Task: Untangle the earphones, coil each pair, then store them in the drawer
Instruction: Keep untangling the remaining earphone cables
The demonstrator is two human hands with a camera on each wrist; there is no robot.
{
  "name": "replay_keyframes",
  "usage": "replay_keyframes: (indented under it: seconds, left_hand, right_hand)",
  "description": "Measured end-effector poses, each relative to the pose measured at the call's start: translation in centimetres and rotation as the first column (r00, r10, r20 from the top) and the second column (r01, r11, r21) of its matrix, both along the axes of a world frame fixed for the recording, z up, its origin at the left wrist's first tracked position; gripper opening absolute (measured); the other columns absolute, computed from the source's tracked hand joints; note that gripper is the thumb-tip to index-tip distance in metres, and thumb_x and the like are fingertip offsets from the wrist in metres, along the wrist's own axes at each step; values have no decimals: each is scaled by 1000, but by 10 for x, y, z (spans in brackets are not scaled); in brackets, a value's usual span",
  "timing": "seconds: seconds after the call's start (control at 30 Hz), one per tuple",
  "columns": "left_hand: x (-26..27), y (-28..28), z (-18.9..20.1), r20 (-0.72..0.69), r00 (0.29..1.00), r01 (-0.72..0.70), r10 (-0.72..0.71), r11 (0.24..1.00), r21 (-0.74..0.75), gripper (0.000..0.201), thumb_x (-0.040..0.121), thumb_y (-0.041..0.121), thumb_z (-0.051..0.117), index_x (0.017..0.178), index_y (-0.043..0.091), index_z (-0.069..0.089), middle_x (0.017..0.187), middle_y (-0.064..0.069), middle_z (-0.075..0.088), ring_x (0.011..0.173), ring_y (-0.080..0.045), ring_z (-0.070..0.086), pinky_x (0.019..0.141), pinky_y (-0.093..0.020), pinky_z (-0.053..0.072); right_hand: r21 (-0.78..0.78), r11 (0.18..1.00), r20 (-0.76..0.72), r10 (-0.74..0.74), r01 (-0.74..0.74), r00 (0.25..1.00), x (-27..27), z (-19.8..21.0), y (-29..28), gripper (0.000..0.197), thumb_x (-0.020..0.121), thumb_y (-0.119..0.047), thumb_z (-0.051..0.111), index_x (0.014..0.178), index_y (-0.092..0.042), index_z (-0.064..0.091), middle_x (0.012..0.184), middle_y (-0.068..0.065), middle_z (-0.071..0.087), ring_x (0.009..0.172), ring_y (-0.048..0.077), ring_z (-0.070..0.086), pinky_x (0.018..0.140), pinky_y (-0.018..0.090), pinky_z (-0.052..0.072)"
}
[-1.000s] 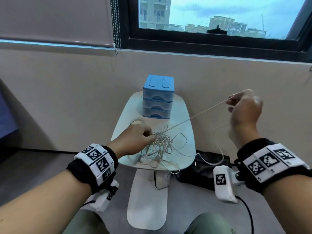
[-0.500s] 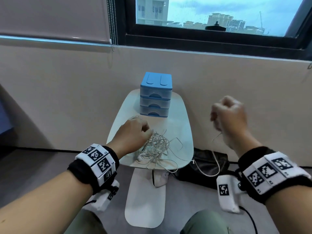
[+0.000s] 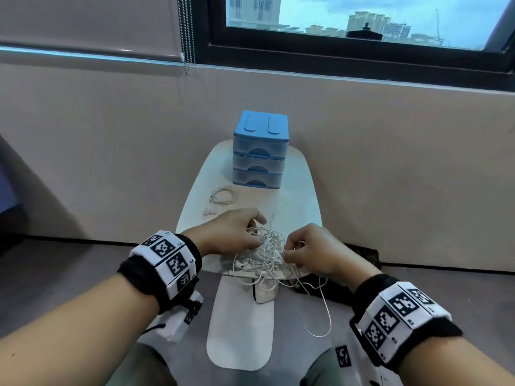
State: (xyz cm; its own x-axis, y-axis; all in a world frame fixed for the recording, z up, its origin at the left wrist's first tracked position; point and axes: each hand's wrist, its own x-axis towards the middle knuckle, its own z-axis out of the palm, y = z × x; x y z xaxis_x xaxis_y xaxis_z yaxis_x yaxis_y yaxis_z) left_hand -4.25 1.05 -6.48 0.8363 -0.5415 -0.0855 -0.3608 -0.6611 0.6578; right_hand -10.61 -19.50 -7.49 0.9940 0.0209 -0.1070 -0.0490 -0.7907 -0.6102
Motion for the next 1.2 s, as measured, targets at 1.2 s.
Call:
replay_keyframes:
  seconds: [1.2]
  left_hand:
    - [16, 19, 12, -271, 962, -98, 47, 979, -180, 13, 87, -3, 63, 97, -2, 72, 86, -9, 68, 76, -16, 61, 71, -26, 52]
  right_hand:
    - [561, 813, -241, -19, 155, 970, 37, -8, 9, 10, 84, -5, 81, 79, -6, 73, 72, 11, 62, 63, 18, 52, 60, 27, 45]
